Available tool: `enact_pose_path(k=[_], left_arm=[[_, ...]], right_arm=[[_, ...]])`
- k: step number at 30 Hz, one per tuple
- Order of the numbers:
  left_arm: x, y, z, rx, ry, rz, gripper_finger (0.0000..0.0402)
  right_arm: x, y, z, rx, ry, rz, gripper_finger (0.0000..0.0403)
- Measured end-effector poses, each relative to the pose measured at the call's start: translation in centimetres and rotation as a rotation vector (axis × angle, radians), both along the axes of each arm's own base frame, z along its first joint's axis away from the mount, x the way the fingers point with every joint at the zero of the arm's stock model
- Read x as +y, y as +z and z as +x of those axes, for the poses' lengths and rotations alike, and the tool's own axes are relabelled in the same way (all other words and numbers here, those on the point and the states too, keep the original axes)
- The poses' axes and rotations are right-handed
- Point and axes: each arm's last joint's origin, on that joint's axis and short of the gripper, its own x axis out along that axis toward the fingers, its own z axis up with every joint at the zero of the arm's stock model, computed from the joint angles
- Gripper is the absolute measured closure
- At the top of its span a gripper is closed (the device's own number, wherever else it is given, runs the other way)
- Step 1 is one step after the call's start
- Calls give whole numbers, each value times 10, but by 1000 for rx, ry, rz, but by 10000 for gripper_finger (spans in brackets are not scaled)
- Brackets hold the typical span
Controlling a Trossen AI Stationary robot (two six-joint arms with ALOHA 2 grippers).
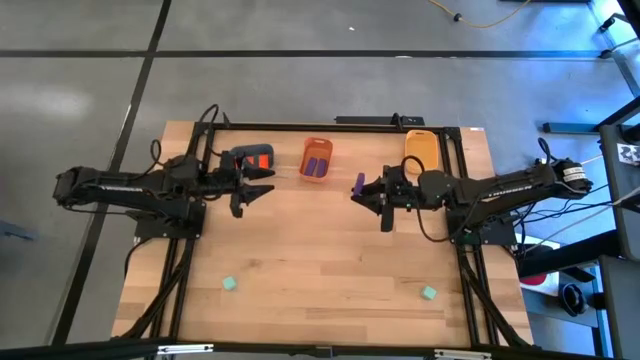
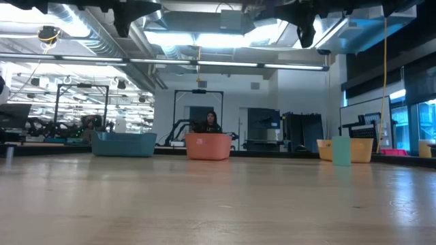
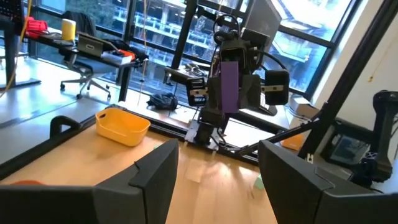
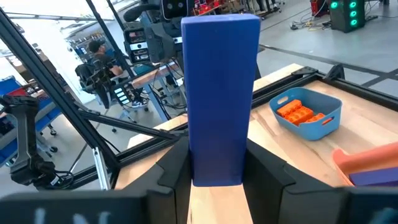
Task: Sort & place blocks by color
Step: Put the violet block into the orange bin
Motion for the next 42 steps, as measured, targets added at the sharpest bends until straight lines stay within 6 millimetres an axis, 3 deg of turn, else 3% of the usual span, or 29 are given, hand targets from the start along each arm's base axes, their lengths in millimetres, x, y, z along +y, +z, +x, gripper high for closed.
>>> enact_pose_path(k=[18, 25, 33, 36, 42], left_arm=[[0, 0, 0, 1, 0, 0, 191], [0, 0, 0, 2, -3, 2, 191], [0, 0, 0, 2, 1, 1, 191], [0, 0, 0, 1, 4, 1, 191], [0, 0, 0, 1, 4, 1, 191]], right_arm=[[0, -2, 2, 11, 0, 2, 292], [1, -12, 13, 77, -14, 39, 292], [-11, -1, 63, 284, -72, -5, 292], [-28, -2, 87, 389, -126, -1, 292], [-78, -23, 134, 523, -294, 126, 292]])
